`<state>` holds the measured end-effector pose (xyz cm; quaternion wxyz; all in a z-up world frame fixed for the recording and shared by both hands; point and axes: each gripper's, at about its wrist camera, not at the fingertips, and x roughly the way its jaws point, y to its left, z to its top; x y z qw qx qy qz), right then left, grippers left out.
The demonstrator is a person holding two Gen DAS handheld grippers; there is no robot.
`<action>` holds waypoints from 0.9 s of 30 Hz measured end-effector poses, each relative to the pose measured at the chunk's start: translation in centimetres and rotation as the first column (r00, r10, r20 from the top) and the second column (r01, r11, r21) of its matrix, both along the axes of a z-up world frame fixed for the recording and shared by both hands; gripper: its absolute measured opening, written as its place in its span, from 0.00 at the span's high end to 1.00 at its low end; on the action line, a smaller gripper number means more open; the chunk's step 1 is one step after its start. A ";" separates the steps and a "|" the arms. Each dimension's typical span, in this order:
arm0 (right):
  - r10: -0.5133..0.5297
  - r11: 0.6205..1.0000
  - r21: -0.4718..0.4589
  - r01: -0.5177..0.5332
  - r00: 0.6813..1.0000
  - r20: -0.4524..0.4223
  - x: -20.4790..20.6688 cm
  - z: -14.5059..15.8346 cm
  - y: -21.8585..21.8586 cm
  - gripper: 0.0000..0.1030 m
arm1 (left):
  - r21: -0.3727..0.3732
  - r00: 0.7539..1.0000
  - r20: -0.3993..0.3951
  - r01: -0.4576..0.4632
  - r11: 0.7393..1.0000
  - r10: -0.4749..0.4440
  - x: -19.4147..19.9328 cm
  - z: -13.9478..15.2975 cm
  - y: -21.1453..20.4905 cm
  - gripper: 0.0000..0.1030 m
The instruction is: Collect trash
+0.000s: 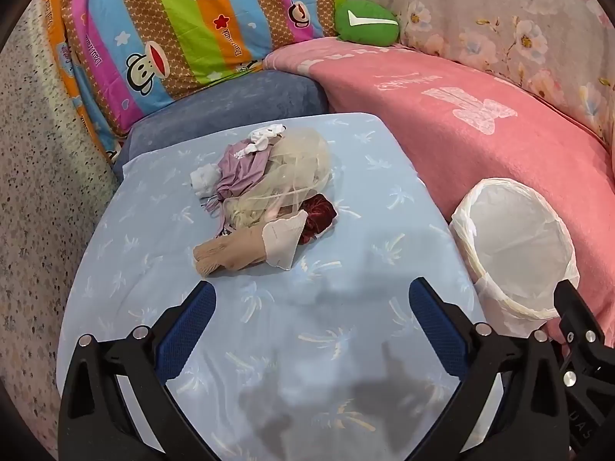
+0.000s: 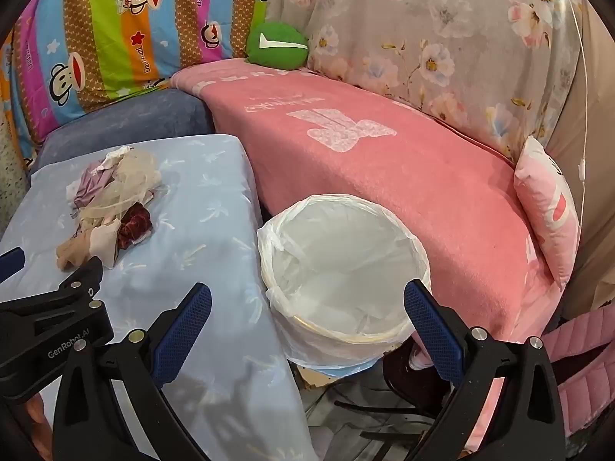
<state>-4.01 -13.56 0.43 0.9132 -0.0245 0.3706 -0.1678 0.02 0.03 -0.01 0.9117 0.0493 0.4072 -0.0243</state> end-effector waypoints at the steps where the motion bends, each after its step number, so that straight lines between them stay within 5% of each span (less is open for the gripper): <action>1: 0.000 1.000 0.000 0.000 1.000 -0.001 0.0 0.0 0.0 0.06 | 0.005 1.000 -0.001 -0.001 1.000 0.001 0.0 0.0 0.0 0.07; 27: -0.018 1.000 0.020 0.019 1.000 -0.009 -0.3 -0.5 -0.8 0.06 | 0.011 1.000 0.011 0.020 1.000 -0.020 -0.6 0.3 -0.6 0.07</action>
